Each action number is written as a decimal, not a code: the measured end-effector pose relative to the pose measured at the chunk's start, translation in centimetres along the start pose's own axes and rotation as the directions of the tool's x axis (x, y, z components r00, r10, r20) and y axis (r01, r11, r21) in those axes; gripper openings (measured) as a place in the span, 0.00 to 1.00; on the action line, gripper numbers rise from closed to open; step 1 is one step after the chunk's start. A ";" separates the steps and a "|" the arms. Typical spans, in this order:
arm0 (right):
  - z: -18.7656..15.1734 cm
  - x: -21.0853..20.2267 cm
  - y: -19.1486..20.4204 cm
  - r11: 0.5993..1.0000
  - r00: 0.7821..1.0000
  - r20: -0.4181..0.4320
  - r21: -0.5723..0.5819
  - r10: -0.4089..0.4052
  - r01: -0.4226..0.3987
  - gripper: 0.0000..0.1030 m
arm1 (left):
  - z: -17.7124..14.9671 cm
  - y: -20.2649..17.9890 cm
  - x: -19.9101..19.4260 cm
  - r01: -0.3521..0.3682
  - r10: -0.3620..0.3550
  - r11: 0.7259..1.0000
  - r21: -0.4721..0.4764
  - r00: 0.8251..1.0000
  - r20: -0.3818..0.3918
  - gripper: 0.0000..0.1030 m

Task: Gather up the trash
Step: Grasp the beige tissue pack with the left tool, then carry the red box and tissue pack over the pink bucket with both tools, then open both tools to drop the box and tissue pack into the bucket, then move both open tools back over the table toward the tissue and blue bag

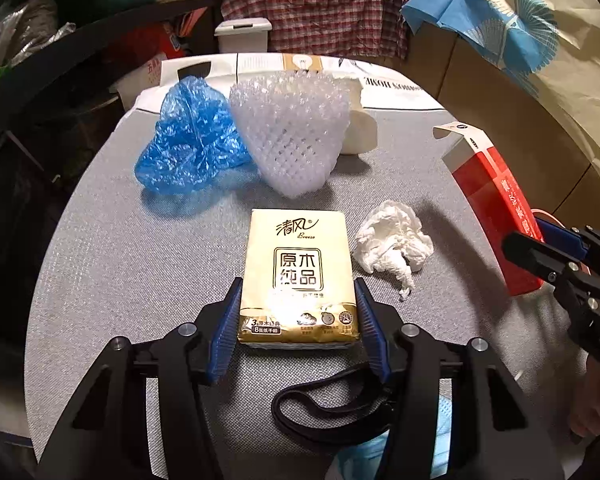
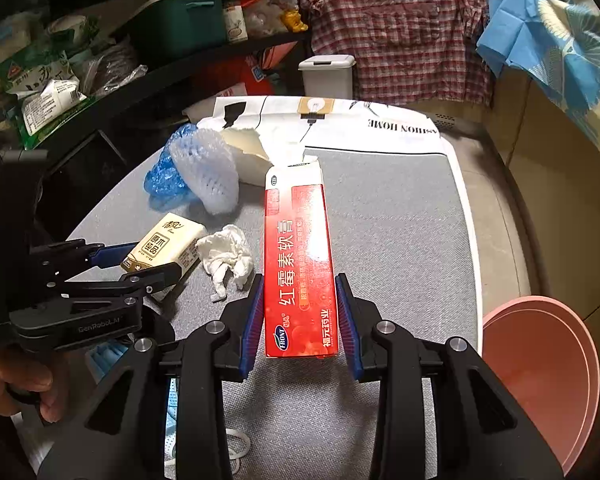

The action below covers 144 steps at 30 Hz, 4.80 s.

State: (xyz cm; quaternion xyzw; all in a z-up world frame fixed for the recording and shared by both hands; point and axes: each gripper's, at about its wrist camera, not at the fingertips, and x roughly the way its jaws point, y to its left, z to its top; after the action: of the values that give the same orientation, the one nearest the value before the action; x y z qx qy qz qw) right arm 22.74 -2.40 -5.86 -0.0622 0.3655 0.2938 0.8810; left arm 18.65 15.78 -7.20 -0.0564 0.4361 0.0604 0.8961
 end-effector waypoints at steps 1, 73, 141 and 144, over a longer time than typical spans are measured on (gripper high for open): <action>0.1 -0.1 -0.1 1.000 1.000 0.003 0.000 -0.002 0.002 0.34 | 0.0 -0.2 -0.2 -0.001 0.001 1.000 0.003 1.000 0.006 0.51; -2.5 -20.2 -13.0 0.938 0.919 0.222 0.199 -0.326 0.285 0.34 | 1.8 -13.7 -13.3 0.233 -0.256 0.965 0.122 0.937 0.235 0.51; -0.1 -16.6 -9.0 0.965 0.945 0.244 0.195 -0.219 0.173 0.36 | 3.1 -9.0 -12.3 0.210 -0.234 0.971 0.116 0.936 0.262 0.51; 0.8 -15.5 -7.6 0.976 0.950 0.258 0.175 -0.174 0.131 0.27 | 3.6 -7.0 -12.4 0.193 -0.210 0.977 0.091 0.939 0.272 0.44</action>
State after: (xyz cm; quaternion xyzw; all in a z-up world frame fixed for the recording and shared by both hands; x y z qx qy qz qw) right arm 18.83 -15.64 4.44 0.0198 0.2572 0.2009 0.9450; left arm 14.96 8.68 5.08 -0.0636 0.2983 -0.0380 0.9516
